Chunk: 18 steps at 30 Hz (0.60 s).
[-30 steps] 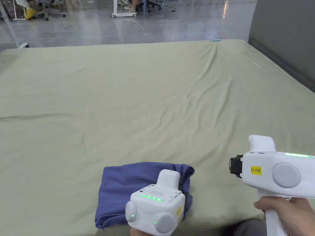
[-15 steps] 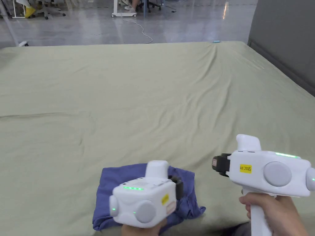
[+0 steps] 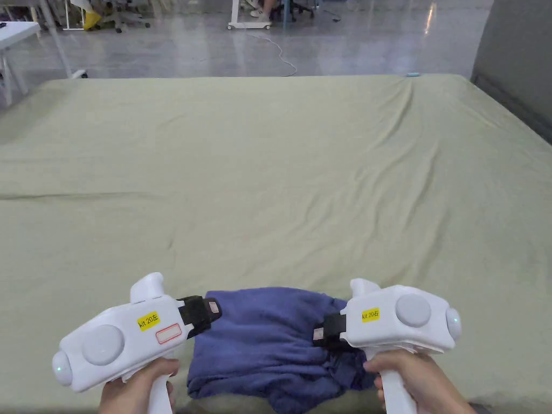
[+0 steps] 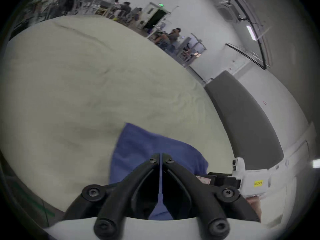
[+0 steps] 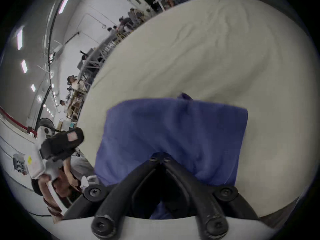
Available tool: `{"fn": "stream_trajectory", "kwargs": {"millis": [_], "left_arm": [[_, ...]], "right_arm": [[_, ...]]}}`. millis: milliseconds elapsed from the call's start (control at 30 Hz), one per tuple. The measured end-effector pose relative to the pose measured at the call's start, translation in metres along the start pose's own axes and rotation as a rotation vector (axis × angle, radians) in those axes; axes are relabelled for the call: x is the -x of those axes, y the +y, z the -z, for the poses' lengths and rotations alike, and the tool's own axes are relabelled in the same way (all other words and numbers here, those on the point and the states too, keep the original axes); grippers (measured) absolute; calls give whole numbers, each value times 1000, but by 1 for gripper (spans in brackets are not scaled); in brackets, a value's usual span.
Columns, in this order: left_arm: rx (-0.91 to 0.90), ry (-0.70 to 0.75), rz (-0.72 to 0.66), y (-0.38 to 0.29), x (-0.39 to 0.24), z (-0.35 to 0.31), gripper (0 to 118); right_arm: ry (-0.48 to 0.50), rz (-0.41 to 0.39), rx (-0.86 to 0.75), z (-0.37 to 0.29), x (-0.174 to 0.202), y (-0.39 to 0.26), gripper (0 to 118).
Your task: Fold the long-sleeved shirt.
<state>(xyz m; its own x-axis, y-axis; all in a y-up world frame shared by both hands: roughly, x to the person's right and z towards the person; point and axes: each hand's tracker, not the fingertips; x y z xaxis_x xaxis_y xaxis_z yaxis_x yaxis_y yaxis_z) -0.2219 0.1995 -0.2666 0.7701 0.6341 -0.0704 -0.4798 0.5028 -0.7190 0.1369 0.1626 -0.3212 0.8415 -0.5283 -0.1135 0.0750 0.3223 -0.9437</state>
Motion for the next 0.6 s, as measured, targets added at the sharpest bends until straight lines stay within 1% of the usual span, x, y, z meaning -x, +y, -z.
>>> {"fn": "stream_trajectory", "kwargs": {"millis": [33, 67, 100, 133, 200, 300, 367, 433, 467, 600], "left_arm": [[-15, 1, -10, 0, 5, -1, 5], [-23, -1, -30, -1, 11, -2, 17], [-23, -7, -51, -3, 15, -3, 33], [-19, -11, -92, -4, 20, -1, 43], [1, -18, -145, -5, 28, 6, 58], [26, -53, -187, -7, 45, 22, 59], [56, -40, -232, -9, 53, 31, 59], [64, -41, -242, -12, 61, 40, 59], [54, -74, -252, -13, 64, 41, 59], [62, -62, -246, -9, 60, 37, 59]], "right_arm": [[-10, 13, -6, 3, -7, -2, 0], [24, 65, -30, 4, -15, -5, 0], [75, 111, -43, 3, -22, -6, 0], [92, 137, -34, 3, -27, -6, 0], [94, 126, -35, 4, -30, -6, 0], [92, 113, -36, 4, -28, -6, 0], [91, 109, -36, 3, -25, -7, 0], [95, 112, -41, 3, -26, -8, 0], [95, 115, -44, 4, -27, -9, 0], [95, 117, -53, 4, -26, -10, 0]]}}
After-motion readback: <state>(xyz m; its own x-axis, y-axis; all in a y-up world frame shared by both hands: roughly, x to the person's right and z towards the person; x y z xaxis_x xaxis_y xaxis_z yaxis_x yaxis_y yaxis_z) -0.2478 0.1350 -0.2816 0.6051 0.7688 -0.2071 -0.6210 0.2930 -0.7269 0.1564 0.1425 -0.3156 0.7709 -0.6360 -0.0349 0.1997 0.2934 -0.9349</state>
